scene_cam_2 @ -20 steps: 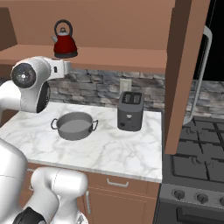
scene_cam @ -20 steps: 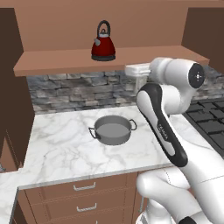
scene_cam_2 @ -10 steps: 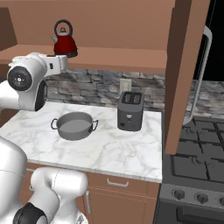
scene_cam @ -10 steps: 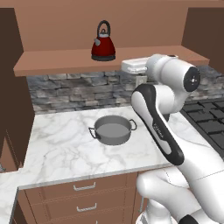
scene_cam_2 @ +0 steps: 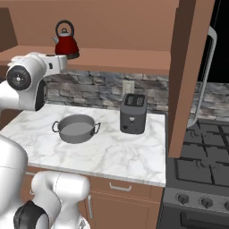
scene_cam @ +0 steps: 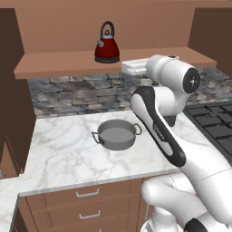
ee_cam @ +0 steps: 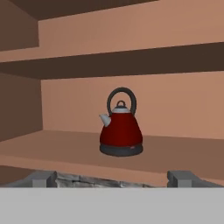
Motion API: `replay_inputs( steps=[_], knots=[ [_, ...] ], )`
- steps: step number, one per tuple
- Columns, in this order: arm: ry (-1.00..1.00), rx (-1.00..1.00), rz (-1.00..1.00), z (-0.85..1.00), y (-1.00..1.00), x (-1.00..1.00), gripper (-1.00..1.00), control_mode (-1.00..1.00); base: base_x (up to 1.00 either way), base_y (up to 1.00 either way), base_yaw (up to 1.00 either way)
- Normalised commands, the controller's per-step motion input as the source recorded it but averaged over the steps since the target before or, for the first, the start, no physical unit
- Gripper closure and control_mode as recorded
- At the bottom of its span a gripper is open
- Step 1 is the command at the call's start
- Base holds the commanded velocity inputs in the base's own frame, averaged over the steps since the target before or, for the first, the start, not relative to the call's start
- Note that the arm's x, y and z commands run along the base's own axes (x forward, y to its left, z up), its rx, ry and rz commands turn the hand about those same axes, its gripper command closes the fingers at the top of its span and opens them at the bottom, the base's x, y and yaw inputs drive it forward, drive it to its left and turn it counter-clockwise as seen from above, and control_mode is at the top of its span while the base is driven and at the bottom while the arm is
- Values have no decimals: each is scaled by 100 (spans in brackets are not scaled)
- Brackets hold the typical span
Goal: Pick the kettle from the cabinet and place it on a stove burner. Then pick the pot from the counter and place it on another stove burner. Finally, turn both burners on.
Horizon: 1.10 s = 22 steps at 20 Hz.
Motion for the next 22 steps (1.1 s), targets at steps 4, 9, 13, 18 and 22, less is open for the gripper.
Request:
replay_inputs(
  steps=[4,9,13,18,22],
  knots=[
    [0,0,0,0,0,7,-100,-100,0,0,0],
    [0,0,0,0,4,16,-100,-100,0,0,0],
    [0,0,0,0,15,31,-100,-100,0,0,0],
    [0,0,0,0,14,31,-100,-100,0,0,0],
    [8,0,-2,8,0,40,-100,-100,0,0,0]
  ],
)
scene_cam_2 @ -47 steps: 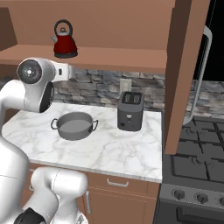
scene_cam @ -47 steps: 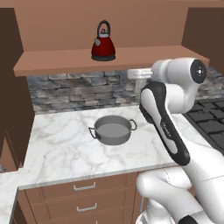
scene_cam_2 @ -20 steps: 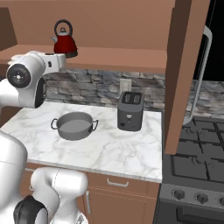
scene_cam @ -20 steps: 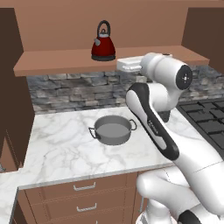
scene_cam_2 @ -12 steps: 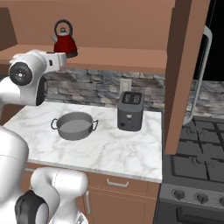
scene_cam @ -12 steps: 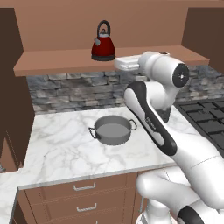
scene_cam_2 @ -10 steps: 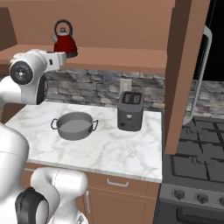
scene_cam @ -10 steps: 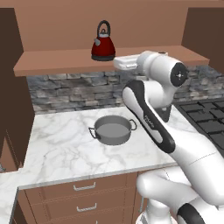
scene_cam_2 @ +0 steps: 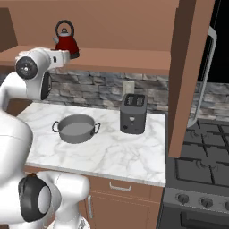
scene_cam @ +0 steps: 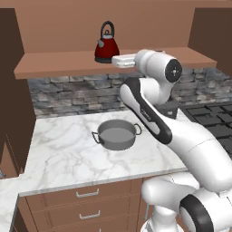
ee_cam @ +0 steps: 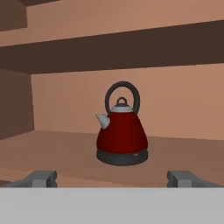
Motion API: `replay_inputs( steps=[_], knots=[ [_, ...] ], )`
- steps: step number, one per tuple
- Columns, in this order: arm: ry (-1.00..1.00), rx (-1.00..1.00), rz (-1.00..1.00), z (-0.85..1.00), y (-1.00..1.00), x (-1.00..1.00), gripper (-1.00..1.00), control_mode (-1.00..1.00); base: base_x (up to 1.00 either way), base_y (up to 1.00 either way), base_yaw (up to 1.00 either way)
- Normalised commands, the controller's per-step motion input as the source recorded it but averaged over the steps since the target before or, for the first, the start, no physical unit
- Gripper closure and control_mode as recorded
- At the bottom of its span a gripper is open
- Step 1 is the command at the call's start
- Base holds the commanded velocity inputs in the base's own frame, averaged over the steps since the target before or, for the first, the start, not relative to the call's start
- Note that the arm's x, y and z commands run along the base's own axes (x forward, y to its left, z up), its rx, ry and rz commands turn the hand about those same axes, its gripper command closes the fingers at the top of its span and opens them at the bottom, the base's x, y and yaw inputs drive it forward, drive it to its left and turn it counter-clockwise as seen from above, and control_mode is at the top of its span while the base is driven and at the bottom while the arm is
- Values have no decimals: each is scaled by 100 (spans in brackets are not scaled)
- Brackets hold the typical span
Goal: Pick the kettle from the cabinet and place it on a stove burner. Then pick the pot from the counter and place it on another stove burner. Finally, turn both burners on.
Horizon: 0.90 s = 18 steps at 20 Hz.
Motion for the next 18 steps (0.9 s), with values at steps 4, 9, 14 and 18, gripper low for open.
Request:
replay_inputs(
  steps=[4,9,14,18],
  knots=[
    [11,1,-3,18,0,42,-100,-100,0,0,0],
    [9,0,-4,24,0,40,-100,-100,0,0,0],
    [3,0,-4,20,7,34,-100,-100,0,0,0],
    [0,-1,-5,4,16,23,-100,-100,0,0,0]
  ],
)
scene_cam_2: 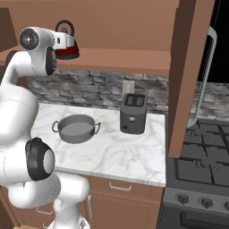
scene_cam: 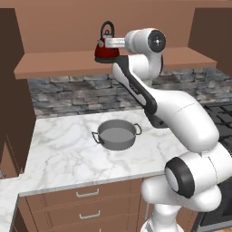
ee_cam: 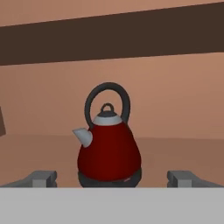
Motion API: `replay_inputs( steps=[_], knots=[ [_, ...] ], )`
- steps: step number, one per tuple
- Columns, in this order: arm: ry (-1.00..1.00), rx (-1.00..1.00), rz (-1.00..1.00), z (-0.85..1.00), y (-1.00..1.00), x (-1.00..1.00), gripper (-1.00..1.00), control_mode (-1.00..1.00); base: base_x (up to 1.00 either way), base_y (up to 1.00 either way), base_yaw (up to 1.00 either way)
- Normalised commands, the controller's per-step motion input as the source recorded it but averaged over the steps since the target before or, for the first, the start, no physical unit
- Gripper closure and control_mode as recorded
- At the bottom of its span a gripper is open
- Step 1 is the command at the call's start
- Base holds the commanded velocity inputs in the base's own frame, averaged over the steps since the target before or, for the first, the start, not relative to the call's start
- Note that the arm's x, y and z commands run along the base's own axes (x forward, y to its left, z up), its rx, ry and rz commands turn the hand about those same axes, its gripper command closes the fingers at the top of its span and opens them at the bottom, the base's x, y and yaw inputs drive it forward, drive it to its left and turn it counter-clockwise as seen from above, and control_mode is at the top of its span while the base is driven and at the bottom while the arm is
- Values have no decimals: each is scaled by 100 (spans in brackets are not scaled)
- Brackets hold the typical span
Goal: Pick the kettle from the cabinet and place it on a stove burner. Then pick the pot from the counter and place it on another stove burner. Finally, turn both burners on.
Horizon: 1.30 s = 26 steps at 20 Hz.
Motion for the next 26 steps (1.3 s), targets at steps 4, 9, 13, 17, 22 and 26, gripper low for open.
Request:
replay_inputs(
  steps=[4,9,13,17,22,26],
  knots=[
    [0,-2,-5,1,20,20,-100,-100,0,0,0],
    [0,0,-7,5,19,20,-100,-100,0,0,0],
    [0,0,-7,9,16,20,-100,-100,0,0,0],
    [0,0,-7,6,16,23,-100,-100,0,0,0],
    [0,0,-7,3,13,24,-100,-100,0,0,0],
    [0,0,-6,3,11,23,-100,-100,0,0,0]
  ],
)
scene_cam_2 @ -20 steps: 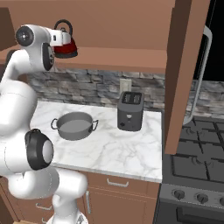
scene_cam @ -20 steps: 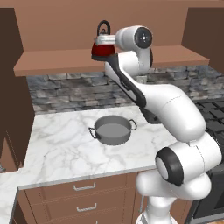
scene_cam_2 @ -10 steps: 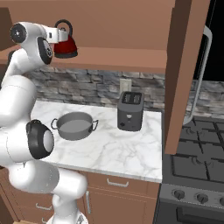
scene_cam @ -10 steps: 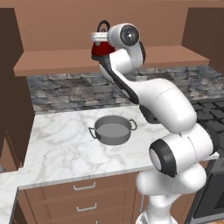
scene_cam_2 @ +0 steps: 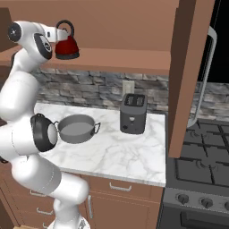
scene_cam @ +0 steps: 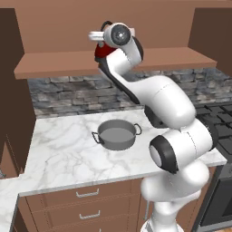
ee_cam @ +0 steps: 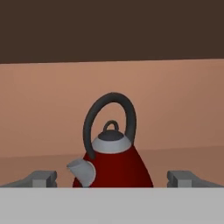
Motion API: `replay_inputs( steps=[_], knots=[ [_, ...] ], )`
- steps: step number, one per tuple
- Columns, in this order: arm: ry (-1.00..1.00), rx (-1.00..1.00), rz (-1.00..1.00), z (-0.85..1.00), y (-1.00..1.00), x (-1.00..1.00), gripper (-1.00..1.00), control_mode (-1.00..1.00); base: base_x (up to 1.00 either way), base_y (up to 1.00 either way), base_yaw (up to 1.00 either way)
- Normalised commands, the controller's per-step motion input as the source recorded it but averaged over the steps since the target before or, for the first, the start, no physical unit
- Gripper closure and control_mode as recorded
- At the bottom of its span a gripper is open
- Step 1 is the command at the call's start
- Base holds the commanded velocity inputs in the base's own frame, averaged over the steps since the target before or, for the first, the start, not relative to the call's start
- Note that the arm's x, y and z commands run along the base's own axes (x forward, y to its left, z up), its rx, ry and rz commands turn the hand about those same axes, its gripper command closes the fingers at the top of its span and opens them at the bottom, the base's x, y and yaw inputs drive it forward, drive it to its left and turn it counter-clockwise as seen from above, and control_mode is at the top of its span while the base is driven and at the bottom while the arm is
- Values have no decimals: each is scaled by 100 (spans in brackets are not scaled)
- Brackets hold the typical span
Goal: Pick the kettle from the cabinet and place it on a stove burner. Then pick the pot from the counter and place it on another stove burner. Finally, turn both burners on.
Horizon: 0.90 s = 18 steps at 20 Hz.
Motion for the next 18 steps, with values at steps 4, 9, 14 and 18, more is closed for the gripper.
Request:
replay_inputs(
  steps=[4,9,14,18],
  knots=[
    [0,0,-6,4,9,22,-100,-100,0,0,0],
    [0,0,-6,4,9,20,-100,-100,0,0,0],
    [0,0,-6,2,9,19,-100,-100,0,0,0],
    [0,0,-6,2,9,20,-100,-100,0,0,0]
  ],
)
